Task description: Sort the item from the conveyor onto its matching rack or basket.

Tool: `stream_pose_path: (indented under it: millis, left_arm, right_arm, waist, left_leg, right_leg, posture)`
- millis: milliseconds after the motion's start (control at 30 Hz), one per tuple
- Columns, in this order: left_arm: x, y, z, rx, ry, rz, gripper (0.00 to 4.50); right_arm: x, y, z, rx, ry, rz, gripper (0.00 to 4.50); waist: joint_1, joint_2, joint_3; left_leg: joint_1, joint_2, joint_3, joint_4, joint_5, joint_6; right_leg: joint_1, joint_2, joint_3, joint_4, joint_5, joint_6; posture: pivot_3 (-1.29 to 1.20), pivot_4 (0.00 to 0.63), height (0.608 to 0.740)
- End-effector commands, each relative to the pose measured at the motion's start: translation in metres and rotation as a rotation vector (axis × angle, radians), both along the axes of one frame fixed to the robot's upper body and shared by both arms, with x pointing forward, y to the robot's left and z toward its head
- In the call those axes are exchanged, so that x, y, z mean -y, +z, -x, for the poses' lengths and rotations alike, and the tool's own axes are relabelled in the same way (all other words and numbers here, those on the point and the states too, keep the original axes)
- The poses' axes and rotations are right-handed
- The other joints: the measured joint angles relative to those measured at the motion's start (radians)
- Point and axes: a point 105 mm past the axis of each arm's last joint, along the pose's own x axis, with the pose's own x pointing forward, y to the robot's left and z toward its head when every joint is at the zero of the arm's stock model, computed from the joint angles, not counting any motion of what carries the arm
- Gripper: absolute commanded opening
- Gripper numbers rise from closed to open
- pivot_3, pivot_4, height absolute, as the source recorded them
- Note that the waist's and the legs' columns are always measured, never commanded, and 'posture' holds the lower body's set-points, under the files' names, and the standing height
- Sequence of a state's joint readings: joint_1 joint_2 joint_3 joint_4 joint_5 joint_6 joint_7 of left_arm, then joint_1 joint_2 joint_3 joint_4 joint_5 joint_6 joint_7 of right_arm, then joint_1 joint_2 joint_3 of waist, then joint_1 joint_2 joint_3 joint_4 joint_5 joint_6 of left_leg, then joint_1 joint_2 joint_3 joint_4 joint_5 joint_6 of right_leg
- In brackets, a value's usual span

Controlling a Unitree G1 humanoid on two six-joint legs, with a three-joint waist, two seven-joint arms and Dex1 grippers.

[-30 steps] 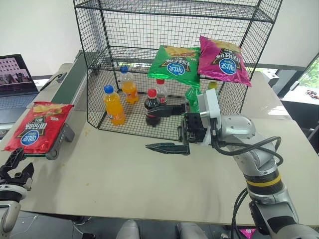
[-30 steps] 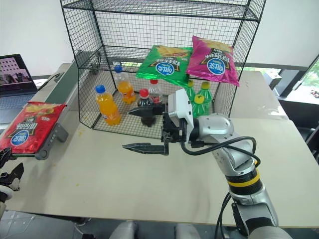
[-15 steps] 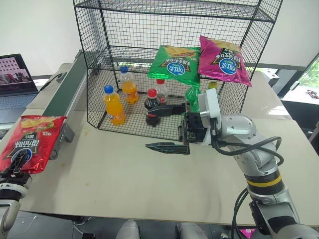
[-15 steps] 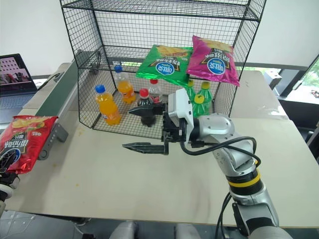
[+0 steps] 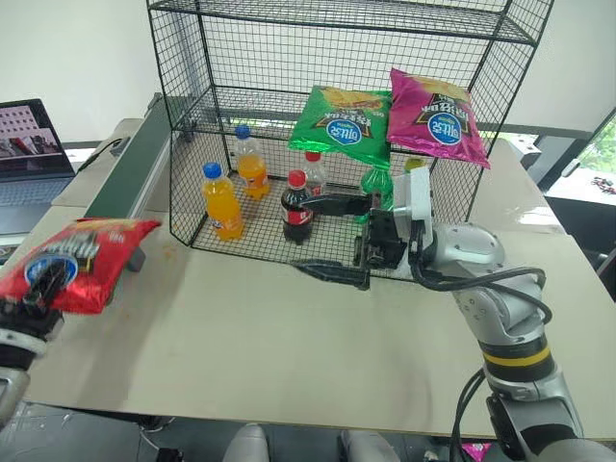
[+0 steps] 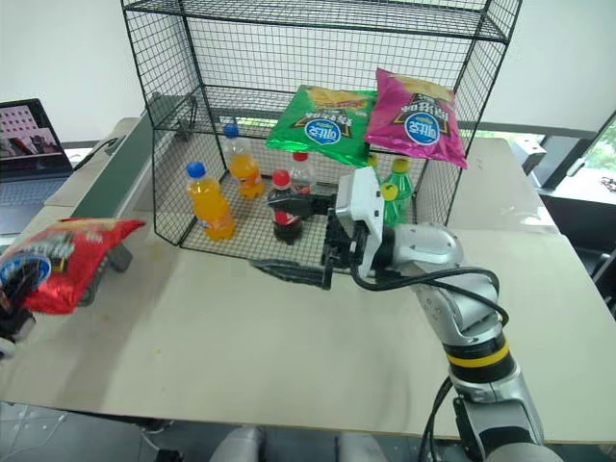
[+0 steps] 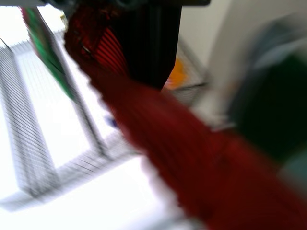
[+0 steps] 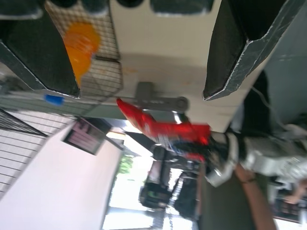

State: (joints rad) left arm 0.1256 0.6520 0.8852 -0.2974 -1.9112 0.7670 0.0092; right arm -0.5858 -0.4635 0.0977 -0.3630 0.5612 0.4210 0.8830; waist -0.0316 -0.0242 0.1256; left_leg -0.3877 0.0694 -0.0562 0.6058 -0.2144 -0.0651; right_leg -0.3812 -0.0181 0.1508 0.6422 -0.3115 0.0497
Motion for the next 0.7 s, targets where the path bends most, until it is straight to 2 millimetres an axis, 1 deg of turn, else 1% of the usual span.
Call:
stream_pose_path:
  millis: [33,67,100,200,233,267,333,433,533,600,700]
  left_arm:
    - [0.065,0.033,-0.012,0.111,-0.252,-0.085,0.1]
    - [0.076,0.04,-0.016,0.139,-0.291,-0.094,0.1]
    - [0.082,0.045,-0.019,0.155,-0.311,-0.096,0.1]
    - [0.108,0.07,-0.038,0.234,-0.402,-0.059,0.1]
    - [0.114,0.076,-0.042,0.247,-0.421,-0.048,0.1]
    - [0.12,0.081,-0.05,0.26,-0.448,-0.037,0.1]
    - [0.129,0.093,-0.071,0.29,-0.476,0.009,0.1]
    - [0.138,0.103,-0.097,0.32,-0.485,0.018,0.1]
    - [0.144,0.114,-0.114,0.356,-0.492,0.033,0.1]
    - [0.146,0.118,-0.127,0.375,-0.469,0.031,0.1]
    - [0.142,0.118,-0.144,0.383,-0.416,0.05,0.1]
  right_arm:
    - [0.014,0.01,-0.007,0.061,-0.131,-0.047,4.5]
    - [0.016,0.012,-0.009,0.068,-0.157,-0.06,4.5]
    - [0.016,0.013,-0.01,0.073,-0.172,-0.068,4.5]
    - [0.02,0.029,-0.013,0.126,-0.265,-0.155,4.5]
    - [0.021,0.033,-0.014,0.138,-0.284,-0.175,4.5]
    - [0.021,0.037,-0.014,0.153,-0.299,-0.19,4.5]
    - [0.02,0.047,-0.012,0.188,-0.331,-0.226,4.5]
    - [0.022,0.059,-0.01,0.232,-0.377,-0.264,4.5]
    - [0.026,0.067,-0.009,0.257,-0.422,-0.29,4.5]
    - [0.029,0.069,-0.009,0.266,-0.455,-0.301,4.5]
    - [0.031,0.067,-0.008,0.261,-0.484,-0.304,4.5]
  waist:
    - [0.007,0.004,0.002]
    - [0.008,0.005,0.003]
    - [0.01,0.005,0.003]
    - [0.011,0.005,0.003]
    - [0.013,0.005,0.003]
    - [0.01,0.005,0.003]
    - [0.013,0.006,0.004]
    - [0.016,0.006,0.004]
    - [0.016,0.006,0.004]
    - [0.017,0.006,0.004]
    - [0.017,0.006,0.004]
  left_leg:
    - [0.0,-0.001,0.0,0.0,0.0,0.0]
    - [0.0,-0.001,0.0,0.0,0.0,0.0]
    - [-0.001,-0.001,0.001,0.0,0.0,0.0]
    - [-0.001,-0.002,0.001,0.0,0.001,-0.001]
    - [-0.002,-0.002,0.0,0.0,0.001,-0.001]
    - [-0.002,-0.002,0.0,0.0,0.001,-0.001]
    - [-0.002,-0.002,0.001,0.0,0.001,0.0]
    - [-0.002,-0.003,0.0,0.0,0.001,-0.001]
    - [-0.002,-0.003,0.0,0.0,0.001,-0.001]
    - [-0.002,-0.003,0.0,0.0,0.002,-0.001]
    - [-0.002,-0.003,0.0,0.0,0.002,-0.001]
  right_leg:
    - [0.001,-0.001,0.0,0.0,0.0,0.001]
    - [0.0,-0.001,0.0,0.0,0.0,0.001]
    - [0.001,-0.001,0.0,0.0,0.0,0.001]
    - [0.0,-0.001,0.0,0.001,0.0,0.001]
    - [0.0,-0.001,0.0,0.001,0.0,0.001]
    - [-0.001,-0.001,0.0,0.001,0.0,0.001]
    - [0.0,-0.001,0.0,0.001,0.001,0.001]
    - [-0.001,-0.001,-0.001,0.002,0.001,0.001]
    - [-0.001,-0.001,-0.001,0.002,0.001,0.001]
    - [-0.001,-0.001,-0.001,0.002,0.001,0.001]
    - [-0.001,-0.001,-0.001,0.002,0.001,0.001]
  posture:
    - [0.0,0.15,0.74]
    - [0.0,0.15,0.74]
    - [0.0,0.15,0.74]
    - [0.0,0.15,0.74]
    - [0.0,0.15,0.74]
    - [0.0,0.15,0.74]
    - [0.0,0.15,0.74]
    - [0.0,0.15,0.74]
    - [0.0,0.15,0.74]
    - [0.0,0.15,0.74]
    - [0.0,0.15,0.74]
